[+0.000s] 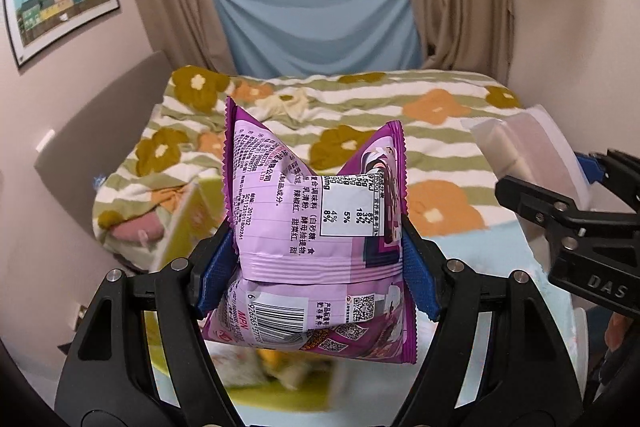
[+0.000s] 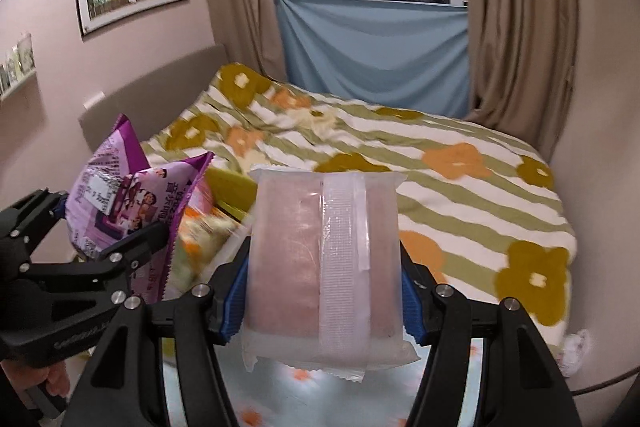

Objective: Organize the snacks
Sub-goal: 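Carry both items into the yellow box and open both grippers to release them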

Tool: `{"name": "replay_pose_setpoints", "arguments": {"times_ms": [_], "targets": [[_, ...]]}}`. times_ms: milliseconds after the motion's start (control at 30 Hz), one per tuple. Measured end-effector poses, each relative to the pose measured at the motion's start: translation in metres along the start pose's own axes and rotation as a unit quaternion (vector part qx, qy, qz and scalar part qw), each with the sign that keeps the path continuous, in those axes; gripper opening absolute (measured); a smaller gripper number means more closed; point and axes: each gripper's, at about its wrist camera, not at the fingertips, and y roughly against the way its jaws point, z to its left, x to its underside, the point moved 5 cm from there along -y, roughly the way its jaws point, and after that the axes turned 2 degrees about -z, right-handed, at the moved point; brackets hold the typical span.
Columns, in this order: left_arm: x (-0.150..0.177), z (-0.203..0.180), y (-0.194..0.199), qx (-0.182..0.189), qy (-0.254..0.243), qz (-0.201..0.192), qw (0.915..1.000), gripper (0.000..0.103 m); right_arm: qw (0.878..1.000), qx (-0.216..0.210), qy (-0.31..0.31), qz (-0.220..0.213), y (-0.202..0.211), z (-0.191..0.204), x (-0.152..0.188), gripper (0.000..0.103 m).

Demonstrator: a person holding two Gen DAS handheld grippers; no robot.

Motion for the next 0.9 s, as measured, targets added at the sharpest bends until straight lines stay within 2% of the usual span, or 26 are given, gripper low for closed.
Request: {"name": "replay_pose_setpoints", "arguments": {"times_ms": [167,400,500,567,600,633,733,900], "targets": [[-0.007,0.067,-0.034,0.029,0.026,0.026,0.9989,0.073,1.0,-0.019,-0.021,-0.003,-0.03,0.045,-0.027,0.058],[0.002,0.14,-0.107,0.09,0.054,0.09,0.9904,0.074,0.999,-0.008,-0.045,0.018,-0.074,0.103,-0.045,0.058],[0.004,0.152,-0.137,0.113,0.047,0.109,0.9864,0.075,0.998,0.008,-0.054,0.029,-0.088,0.119,-0.045,0.058],[0.005,0.155,-0.149,0.13,0.045,0.12,0.9832,0.081,0.997,0.018,-0.061,0.035,-0.094,0.126,-0.042,0.058],[0.007,0.155,-0.153,0.143,0.046,0.126,0.9806,0.089,0.997,0.023,-0.066,0.039,-0.096,0.129,-0.039,0.058],[0.009,0.153,-0.155,0.154,0.044,0.13,0.9784,0.103,0.996,0.026,-0.069,0.044,-0.1,0.131,-0.038,0.058],[0.014,0.157,-0.151,0.159,0.041,0.125,0.9785,0.103,0.995,0.036,-0.075,0.056,-0.106,0.135,-0.032,0.058],[0.03,0.172,-0.136,0.166,0.065,0.133,0.9749,0.103,0.994,0.041,-0.076,0.062,-0.108,0.141,-0.028,0.058]]}}
